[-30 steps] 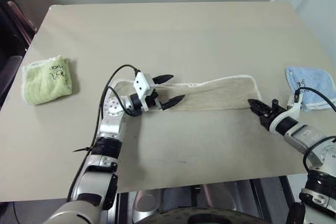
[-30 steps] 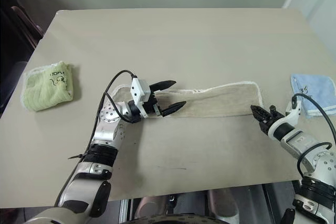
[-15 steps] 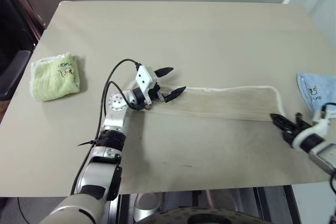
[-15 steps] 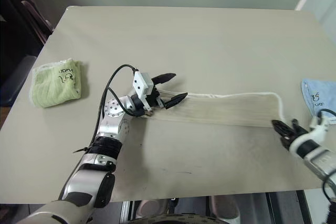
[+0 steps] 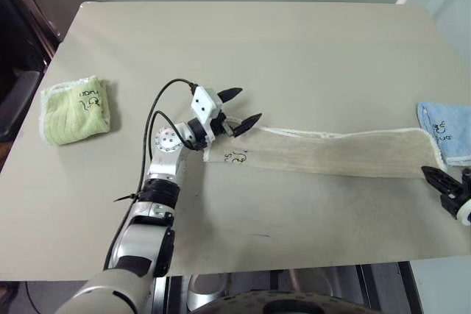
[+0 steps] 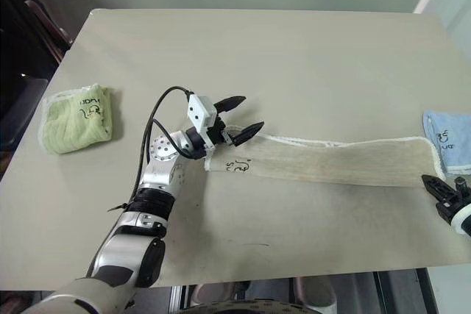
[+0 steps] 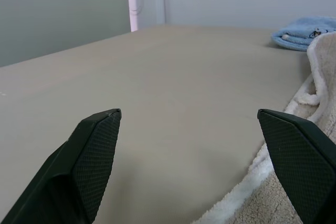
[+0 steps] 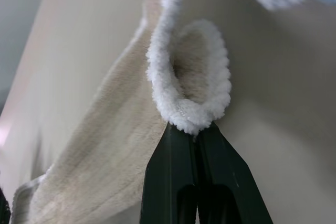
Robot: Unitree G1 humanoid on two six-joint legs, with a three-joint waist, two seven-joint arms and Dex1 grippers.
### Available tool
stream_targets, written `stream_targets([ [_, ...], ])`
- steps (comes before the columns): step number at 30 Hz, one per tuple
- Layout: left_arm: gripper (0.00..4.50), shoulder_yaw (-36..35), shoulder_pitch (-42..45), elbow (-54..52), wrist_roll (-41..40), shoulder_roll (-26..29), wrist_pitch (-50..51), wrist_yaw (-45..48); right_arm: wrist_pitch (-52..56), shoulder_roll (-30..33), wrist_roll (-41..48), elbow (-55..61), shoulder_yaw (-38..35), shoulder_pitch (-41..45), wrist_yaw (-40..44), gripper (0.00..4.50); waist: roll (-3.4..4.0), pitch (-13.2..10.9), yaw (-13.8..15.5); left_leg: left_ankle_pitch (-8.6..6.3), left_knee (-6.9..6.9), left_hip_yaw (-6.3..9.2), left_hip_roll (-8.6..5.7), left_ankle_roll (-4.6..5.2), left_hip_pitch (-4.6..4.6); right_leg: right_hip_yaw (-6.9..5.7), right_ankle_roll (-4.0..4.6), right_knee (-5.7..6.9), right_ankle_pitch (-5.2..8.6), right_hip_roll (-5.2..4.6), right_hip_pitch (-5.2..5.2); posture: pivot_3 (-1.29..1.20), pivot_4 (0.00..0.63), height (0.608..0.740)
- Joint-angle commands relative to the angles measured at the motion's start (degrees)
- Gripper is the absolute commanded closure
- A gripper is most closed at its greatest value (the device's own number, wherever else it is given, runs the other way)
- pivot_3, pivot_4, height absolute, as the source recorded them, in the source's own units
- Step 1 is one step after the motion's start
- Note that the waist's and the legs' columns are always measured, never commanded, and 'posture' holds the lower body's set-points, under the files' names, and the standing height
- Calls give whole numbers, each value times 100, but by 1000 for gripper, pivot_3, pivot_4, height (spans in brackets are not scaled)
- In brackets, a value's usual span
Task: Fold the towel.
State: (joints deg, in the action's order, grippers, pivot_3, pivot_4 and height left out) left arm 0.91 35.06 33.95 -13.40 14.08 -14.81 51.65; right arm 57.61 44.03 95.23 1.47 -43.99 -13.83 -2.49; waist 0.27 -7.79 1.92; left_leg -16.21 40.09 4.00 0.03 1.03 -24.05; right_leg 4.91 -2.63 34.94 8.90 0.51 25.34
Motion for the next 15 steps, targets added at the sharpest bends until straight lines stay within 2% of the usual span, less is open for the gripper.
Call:
stream_targets([
  [1,0,-70,122,-158,-32,-28,-32,-87,-71,204,-232,709,-284,-71,591,4482,2,1,-1,0,1,0,0,0,0,0,0,0,-1,0,0,0,150,740],
  [5,0,-59,139,-120,11,-23,-70,-159,-100,339,-565,1622,-230,-219,1292,4482,4,2,-7,0,2,-2,0,0,1,-1,3,1,0,6,-1,0,150,740],
  [11,0,-14,121,-143,34,-77,-76,-213,-45,644,-720,2286,182,23,1619,4482,4,2,-9,1,12,-2,-5,-1,2,0,19,-1,9,9,-8,0,150,740],
  [15,0,10,149,-83,69,-127,-105,-256,-16,681,-726,2394,987,612,1572,4482,4,2,-17,4,20,-3,-7,1,8,1,21,-1,3,9,-14,0,150,740],
])
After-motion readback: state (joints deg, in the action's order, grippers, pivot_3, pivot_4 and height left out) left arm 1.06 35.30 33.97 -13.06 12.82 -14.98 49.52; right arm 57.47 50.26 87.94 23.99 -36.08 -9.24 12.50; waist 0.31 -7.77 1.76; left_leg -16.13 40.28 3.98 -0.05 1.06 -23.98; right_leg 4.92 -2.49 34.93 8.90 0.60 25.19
